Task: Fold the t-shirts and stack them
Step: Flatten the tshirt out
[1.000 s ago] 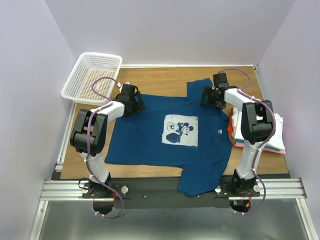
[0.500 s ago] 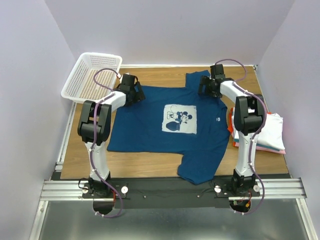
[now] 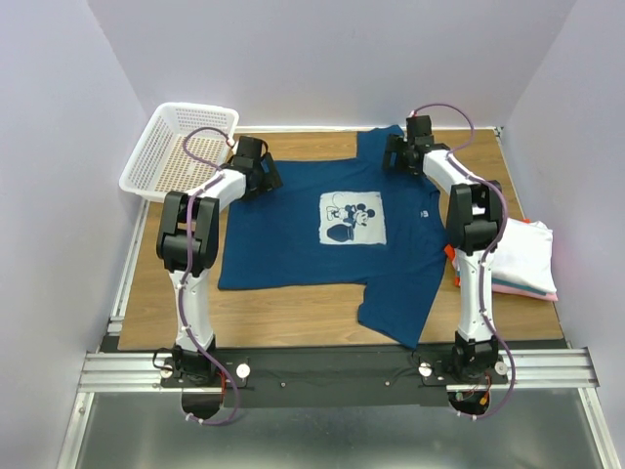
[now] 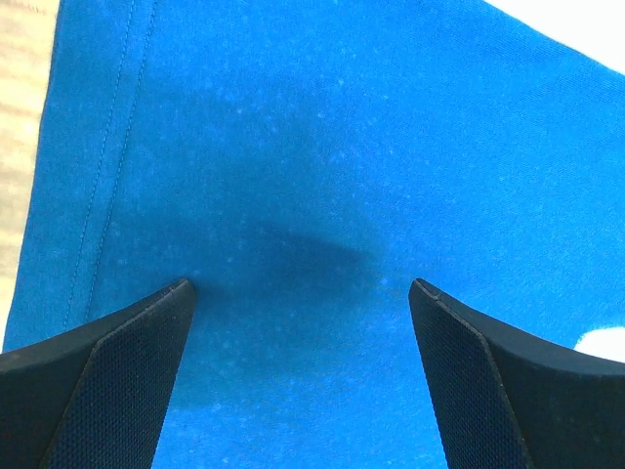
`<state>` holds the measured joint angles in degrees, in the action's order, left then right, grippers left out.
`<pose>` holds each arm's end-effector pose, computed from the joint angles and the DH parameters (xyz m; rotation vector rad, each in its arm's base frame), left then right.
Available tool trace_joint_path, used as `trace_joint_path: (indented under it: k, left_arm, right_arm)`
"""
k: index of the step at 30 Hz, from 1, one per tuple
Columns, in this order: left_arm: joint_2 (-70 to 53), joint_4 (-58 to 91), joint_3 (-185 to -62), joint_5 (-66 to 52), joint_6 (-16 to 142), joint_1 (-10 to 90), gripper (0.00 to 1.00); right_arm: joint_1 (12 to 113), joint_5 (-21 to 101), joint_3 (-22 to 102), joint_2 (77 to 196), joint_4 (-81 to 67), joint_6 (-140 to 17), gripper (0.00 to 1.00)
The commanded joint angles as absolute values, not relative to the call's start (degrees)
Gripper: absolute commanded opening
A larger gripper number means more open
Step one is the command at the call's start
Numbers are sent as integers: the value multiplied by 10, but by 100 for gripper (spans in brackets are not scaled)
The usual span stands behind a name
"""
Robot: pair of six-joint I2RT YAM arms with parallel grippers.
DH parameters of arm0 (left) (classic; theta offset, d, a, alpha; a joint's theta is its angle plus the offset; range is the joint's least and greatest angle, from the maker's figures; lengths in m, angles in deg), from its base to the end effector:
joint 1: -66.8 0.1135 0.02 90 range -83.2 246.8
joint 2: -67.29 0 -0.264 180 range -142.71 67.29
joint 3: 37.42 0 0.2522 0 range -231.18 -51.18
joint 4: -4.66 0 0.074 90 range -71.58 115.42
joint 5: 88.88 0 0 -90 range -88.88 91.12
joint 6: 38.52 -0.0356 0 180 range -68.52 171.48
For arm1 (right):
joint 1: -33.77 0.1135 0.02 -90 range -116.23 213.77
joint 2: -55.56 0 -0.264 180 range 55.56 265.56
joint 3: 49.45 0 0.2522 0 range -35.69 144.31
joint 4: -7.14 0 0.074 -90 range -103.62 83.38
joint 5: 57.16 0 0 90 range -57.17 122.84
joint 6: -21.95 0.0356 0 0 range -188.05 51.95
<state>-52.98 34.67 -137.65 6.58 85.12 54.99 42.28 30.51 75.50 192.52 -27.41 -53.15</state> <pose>0.4512 -0.0909 0.1712 -0.5062 2.4005 -0.2365 0.5293 0.0777 0.1616 0.1524 2.3826 0.1454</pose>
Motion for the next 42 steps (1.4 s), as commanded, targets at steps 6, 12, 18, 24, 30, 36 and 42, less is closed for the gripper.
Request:
trace_joint_path:
  k: [6,12,18,24,30,36,42]
  left_arm:
    - [-555,394,-1404,63,849,562,98]
    - [-494,409,-1427,67,844,548,98]
    - [-359,412,-1347,102,874,526,98]
    - [-187,418,-1107,121,944,526,98]
    - [-28,450,-910,147,1024,528,98]
    - [35,470,-826,144,1108,532,98]
    - [32,456,-790,148,1136,544,98]
  right_arm:
    - [422,315,786,1968,-300,-530,100]
    - [421,325,783,1879,-302,-532,100]
    - [430,306,633,1716,-296,-522,100]
    - [450,285,352,1486,-214,-441,100]
    - [450,238,239,1364,-207,-404,100]
    - [451,236,215,1354,-205,-397,100]
    - [451,238,211,1363,-202,-401,100]
